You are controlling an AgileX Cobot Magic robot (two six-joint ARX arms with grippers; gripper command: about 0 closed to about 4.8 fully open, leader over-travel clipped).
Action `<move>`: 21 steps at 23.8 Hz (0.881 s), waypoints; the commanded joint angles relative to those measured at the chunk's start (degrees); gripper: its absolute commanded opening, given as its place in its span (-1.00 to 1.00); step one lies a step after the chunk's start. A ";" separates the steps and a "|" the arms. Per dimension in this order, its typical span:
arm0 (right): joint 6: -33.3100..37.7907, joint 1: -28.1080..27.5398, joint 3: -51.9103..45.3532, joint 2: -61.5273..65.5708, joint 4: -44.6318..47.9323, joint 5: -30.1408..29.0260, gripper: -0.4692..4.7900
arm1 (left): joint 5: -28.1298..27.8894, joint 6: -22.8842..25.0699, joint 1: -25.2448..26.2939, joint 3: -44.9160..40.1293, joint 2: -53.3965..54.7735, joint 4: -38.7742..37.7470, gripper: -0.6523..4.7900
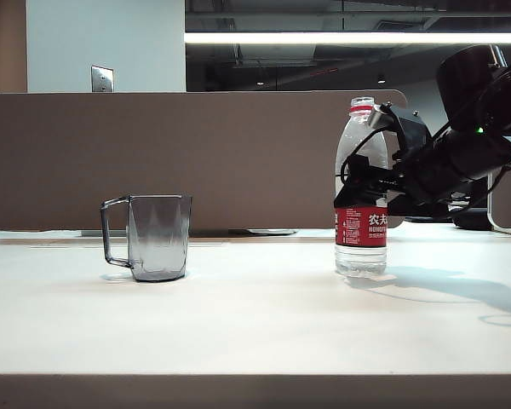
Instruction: Pick up the mineral water bottle on the table and pour water into the mug until it's half full.
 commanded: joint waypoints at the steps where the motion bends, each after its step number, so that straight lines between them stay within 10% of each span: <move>1: 0.00 0.07 0.22 -0.22 0.61 0.46 1.00 | 0.04 0.22 -0.02 0.42 -0.04 0.66 -0.78; 21: -1.77 0.07 0.28 -0.37 0.52 1.84 0.59 | 0.02 0.24 -0.02 0.42 -0.04 0.68 -0.78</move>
